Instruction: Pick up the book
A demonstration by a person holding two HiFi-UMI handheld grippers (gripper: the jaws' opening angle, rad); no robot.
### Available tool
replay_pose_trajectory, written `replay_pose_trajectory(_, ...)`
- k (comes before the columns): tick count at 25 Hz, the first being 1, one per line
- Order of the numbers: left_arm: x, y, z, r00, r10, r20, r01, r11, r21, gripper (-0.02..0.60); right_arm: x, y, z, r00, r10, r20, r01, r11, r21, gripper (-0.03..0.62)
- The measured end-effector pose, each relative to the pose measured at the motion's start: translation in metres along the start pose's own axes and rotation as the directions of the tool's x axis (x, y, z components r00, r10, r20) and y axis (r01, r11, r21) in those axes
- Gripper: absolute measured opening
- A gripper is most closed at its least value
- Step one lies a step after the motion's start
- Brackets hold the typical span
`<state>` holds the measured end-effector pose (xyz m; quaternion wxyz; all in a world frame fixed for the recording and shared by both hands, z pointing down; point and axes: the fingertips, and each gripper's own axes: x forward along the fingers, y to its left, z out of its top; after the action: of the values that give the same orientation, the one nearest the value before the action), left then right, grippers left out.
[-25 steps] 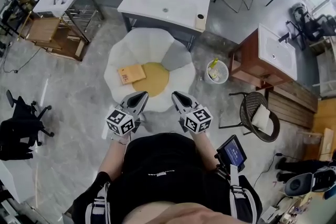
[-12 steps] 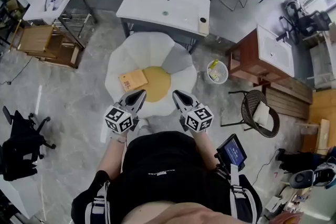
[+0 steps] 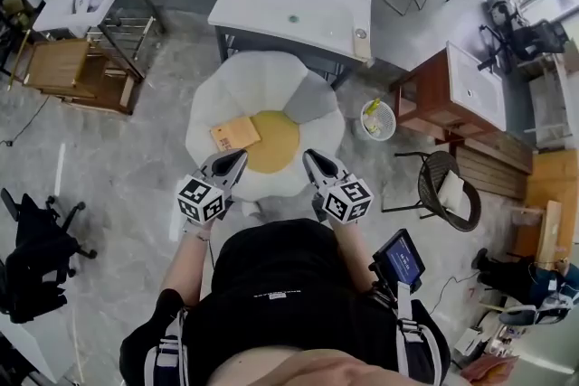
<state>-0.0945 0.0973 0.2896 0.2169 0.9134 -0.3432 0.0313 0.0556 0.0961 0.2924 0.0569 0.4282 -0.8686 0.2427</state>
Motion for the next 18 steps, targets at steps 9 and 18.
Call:
replay_pose_trajectory(9,0.008,0.018,-0.011,1.0,-0.007,-0.025,0.006,0.999,-0.037,0.014,0.009,-0.009,-0.005,0.999,-0.021,-0.025,0.022,1.0,0.017,0.048)
replay_pose_trajectory(18,0.044,0.025,-0.02,0.998,0.053,-0.029,-0.055,0.997,-0.059,0.014,0.014,-0.049,0.003,0.999,0.005,-0.043,-0.004,1.0,0.021,0.048)
